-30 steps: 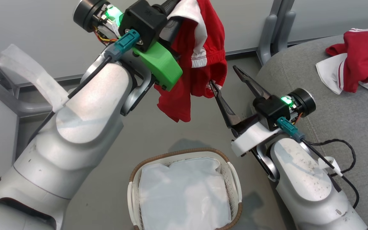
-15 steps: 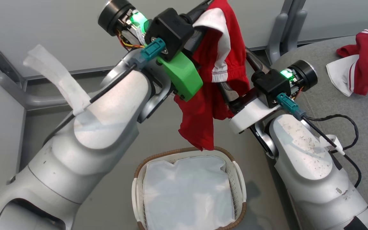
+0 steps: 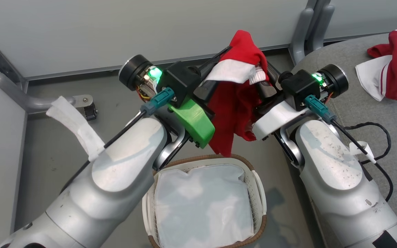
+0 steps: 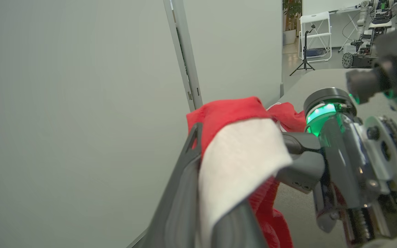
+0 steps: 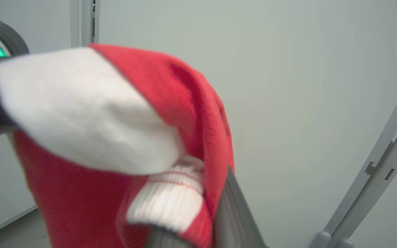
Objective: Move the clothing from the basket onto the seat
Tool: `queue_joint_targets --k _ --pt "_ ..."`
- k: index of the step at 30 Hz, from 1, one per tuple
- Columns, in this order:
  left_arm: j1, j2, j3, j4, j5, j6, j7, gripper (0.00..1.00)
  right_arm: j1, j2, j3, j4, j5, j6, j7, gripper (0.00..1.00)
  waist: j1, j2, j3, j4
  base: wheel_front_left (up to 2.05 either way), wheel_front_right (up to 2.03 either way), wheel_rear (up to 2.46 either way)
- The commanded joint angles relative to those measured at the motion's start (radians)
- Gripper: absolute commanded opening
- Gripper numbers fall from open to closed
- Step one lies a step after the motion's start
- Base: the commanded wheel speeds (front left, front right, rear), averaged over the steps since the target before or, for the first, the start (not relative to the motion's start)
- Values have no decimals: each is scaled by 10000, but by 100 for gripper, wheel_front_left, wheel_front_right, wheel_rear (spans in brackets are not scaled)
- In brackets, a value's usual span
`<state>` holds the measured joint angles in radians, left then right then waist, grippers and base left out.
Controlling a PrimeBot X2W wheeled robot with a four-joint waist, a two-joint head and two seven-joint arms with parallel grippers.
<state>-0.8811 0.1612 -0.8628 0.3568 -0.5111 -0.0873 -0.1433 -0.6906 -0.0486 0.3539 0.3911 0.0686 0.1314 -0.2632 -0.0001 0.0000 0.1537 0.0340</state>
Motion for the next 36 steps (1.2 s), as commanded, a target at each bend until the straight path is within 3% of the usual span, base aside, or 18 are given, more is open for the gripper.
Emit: queue_joint_targets --k 1,3,12,22,28,36 --pt "297 -14 27 80 -148 65 -165 38 59 -35 -77 26 -82 -14 -23 0 1 0 23 13 0 0 0" --pt "539 -42 81 189 -195 123 -455 100 114 -35 -153 56 -99 -14 -23 0 1 0 55 31 0 0 0" --pt "1867 -179 581 642 -190 463 -1202 100 268 -35 -531 63 -256 -14 -23 0 1 0 163 149 0 0 0" --pt "3521 -492 1987 37 422 240 -1219 100 480 -40 -1037 113 -331 -14 -23 0 1 0 323 85 0 0 0" --pt "4186 -537 2572 -143 928 64 -1210 100 513 -35 -1351 68 -415 -14 -23 0 1 0 485 -673 0 0 0" --pt "4584 -570 3067 -231 1493 -135 -1211 100 718 -34 -1985 -13 -745 -14 -23 0 1 0 730 -2520 0 0 0"
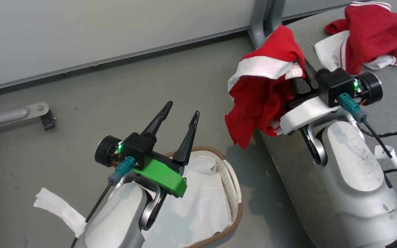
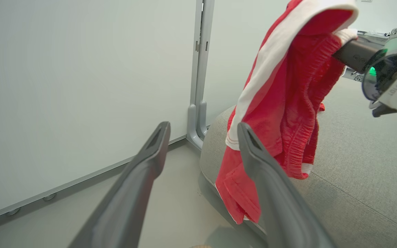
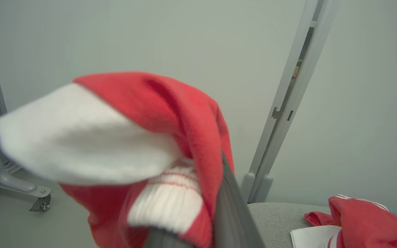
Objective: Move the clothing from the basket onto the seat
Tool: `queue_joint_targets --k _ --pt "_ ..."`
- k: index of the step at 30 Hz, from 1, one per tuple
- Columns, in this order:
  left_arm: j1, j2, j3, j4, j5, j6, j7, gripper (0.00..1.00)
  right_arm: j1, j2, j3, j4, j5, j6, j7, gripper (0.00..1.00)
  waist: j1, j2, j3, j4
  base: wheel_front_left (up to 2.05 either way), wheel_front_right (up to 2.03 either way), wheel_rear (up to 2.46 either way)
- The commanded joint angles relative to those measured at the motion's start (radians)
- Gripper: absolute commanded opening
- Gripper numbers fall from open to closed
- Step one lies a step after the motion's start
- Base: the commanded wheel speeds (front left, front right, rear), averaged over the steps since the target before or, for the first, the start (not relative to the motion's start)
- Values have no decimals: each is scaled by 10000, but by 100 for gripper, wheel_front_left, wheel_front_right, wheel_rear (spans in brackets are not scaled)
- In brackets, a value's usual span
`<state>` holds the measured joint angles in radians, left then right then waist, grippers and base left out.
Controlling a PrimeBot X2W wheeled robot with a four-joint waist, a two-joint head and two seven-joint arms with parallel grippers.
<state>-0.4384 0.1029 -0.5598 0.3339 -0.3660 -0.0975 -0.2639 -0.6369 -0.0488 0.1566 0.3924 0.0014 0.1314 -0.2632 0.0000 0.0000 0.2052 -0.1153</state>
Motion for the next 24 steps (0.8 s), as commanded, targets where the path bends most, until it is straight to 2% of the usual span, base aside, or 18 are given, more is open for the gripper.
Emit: queue_joint_targets --k 1,7,11,17,24 --pt "178 17 54 17 127 -66 -5 100 230 -29 -146 -19 -118 -14 -23 0 0 0 257 -1278 0 0 0" --pt "205 74 221 100 385 -166 -6 100 580 -22 -699 -28 -232 -14 -23 0 0 0 490 -2496 0 0 0" --pt "151 96 236 180 462 -228 -6 100 757 -19 -929 -73 -133 -14 -23 0 0 0 606 -2970 0 0 0" --pt "-16 47 146 234 536 -272 -6 100 857 -19 -1181 -91 -133 -14 -23 0 0 0 706 -3096 0 0 0" --pt "-159 16 -30 165 581 -327 -6 100 484 -29 -1394 -7 -461 -14 -23 0 0 0 961 -2704 0 0 0"
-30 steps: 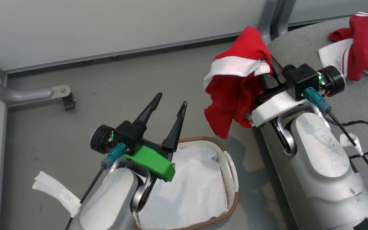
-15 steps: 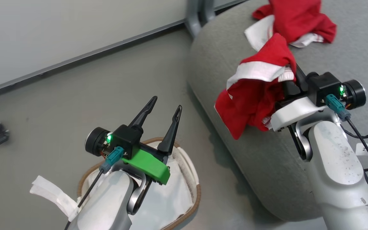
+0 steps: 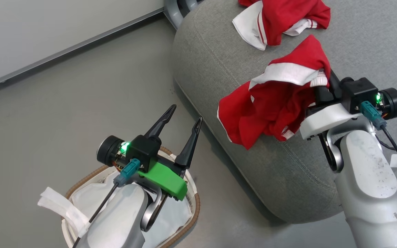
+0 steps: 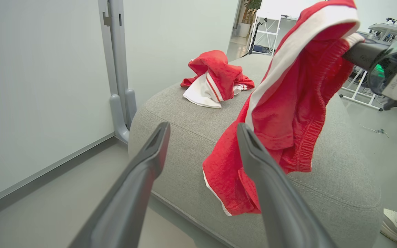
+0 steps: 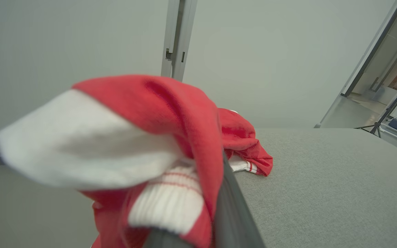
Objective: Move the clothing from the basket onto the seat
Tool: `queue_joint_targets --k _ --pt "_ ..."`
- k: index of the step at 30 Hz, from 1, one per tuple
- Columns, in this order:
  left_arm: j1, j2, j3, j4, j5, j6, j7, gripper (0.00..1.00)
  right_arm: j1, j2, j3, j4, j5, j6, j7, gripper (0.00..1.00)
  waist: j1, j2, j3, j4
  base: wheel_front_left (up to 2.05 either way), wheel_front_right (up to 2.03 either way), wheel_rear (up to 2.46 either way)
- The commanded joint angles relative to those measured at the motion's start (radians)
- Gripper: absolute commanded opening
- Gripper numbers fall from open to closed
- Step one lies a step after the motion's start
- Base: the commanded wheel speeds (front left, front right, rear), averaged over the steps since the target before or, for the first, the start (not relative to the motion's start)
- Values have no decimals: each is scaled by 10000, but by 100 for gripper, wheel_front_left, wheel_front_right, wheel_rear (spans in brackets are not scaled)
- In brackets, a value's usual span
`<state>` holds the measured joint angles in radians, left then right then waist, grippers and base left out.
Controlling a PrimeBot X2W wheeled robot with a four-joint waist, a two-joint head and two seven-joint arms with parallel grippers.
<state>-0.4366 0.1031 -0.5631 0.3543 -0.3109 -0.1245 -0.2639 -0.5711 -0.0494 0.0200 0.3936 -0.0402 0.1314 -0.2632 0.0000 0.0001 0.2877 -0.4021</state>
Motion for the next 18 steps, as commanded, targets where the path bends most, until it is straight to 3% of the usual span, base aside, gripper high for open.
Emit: queue_joint_targets --k 1,5,9,15,18 --pt "-193 -1 -5 -58 32 -61 -6 100 -261 -24 -45 1 -103 -14 -23 0 0 -1 198 241 0 0 0" --pt "-337 3 -32 -105 61 -56 -6 100 -862 -36 -226 89 -480 -14 -23 0 0 -1 569 624 0 0 0" --pt "-505 1 -41 -147 159 -63 -6 100 -1897 -487 -441 91 -761 -14 -23 0 0 -1 1001 1106 0 0 0" --pt "-775 -89 -38 -253 282 -70 -6 100 -3893 -1807 -1125 195 -984 -14 -23 0 0 -1 1614 1983 0 0 0" --pt "-891 -164 -96 -347 346 -73 -5 100 -4867 -2772 -1499 546 -1060 -14 -24 0 0 -1 1889 2531 0 0 0"
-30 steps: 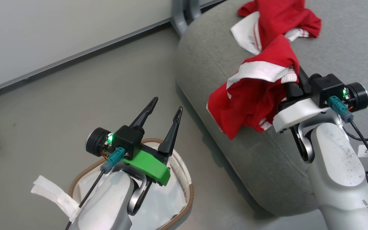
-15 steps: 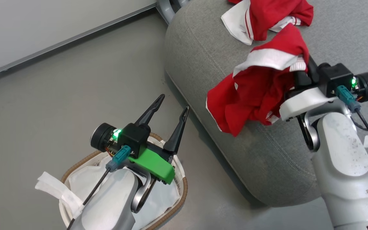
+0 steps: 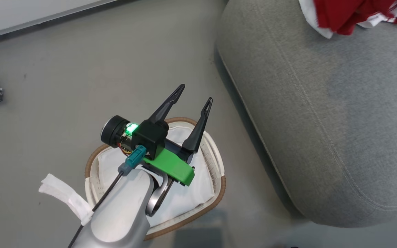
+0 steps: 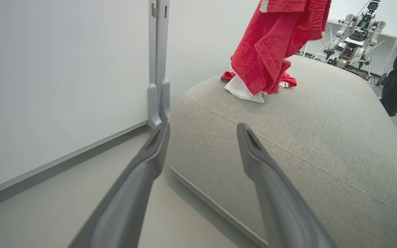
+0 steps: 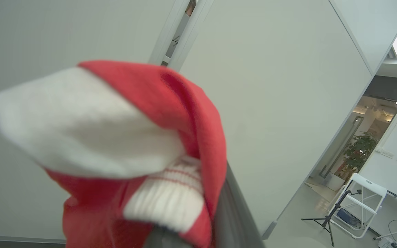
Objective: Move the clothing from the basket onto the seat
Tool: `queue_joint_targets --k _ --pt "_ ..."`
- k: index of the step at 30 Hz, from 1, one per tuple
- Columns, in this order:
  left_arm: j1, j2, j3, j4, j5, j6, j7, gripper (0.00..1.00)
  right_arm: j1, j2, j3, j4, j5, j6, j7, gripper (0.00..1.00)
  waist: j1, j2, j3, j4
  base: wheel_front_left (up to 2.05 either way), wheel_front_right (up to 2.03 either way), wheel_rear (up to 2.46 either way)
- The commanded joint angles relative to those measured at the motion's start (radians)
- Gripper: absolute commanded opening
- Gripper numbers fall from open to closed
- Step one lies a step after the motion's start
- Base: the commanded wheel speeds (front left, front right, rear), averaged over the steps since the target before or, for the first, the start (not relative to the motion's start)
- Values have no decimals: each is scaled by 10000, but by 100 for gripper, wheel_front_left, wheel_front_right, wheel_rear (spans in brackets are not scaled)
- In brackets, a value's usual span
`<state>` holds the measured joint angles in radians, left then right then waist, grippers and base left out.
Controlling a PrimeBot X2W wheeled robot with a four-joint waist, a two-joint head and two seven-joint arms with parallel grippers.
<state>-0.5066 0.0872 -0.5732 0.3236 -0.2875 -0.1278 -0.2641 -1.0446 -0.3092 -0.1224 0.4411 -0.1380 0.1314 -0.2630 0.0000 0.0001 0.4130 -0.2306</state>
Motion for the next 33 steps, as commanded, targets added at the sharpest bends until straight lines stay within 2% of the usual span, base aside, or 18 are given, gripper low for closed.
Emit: queue_joint_targets --k 1,4,10,18,22,27,29,30,31,33 --pt "-221 -24 15 -70 130 -41 -5 100 -394 -430 -129 230 -98 -14 -25 0 0 -1 702 949 0 0 0" --pt "-338 -109 7 -146 129 -44 -5 100 -1131 -1389 -289 721 -309 -14 53 0 0 -1 998 1475 0 0 0" --pt "-534 -185 41 -294 259 -47 -5 100 -1640 -2316 -929 1668 -238 -14 330 0 0 -1 1548 2142 0 0 0" --pt "-737 -224 19 -501 317 -40 -5 100 -673 -2238 -2292 3425 -623 -14 431 0 0 -1 2098 2549 0 0 0" --pt "-797 -164 26 -450 419 -41 -5 100 -129 -1918 -3211 4289 -1106 -14 314 0 0 -1 2280 2494 0 0 0" --pt "-786 -68 24 -368 440 -42 -5 100 -6 -1585 -3609 4603 -1526 -14 156 0 0 -1 2309 2242 0 0 0" --pt "-777 -42 5 -336 445 -42 -5 100 46 -1489 -3743 4541 -1699 -14 81 41 0 -1 2278 2131 0 0 0" --pt "-771 -30 7 -320 445 -42 -5 100 104 -1411 -3749 4511 -1792 -14 55 91 0 -1 2248 2071 0 0 0" --pt "-769 -18 9 -308 446 -42 -5 100 160 -1353 -3742 4496 -1853 -14 35 100 0 -1 2217 2019 0 0 0" --pt "-761 -4 -52 -298 386 -42 -5 100 247 -1240 -3712 4458 -1904 -14 -2 100 0 -1 2126 1912 0 0 0"
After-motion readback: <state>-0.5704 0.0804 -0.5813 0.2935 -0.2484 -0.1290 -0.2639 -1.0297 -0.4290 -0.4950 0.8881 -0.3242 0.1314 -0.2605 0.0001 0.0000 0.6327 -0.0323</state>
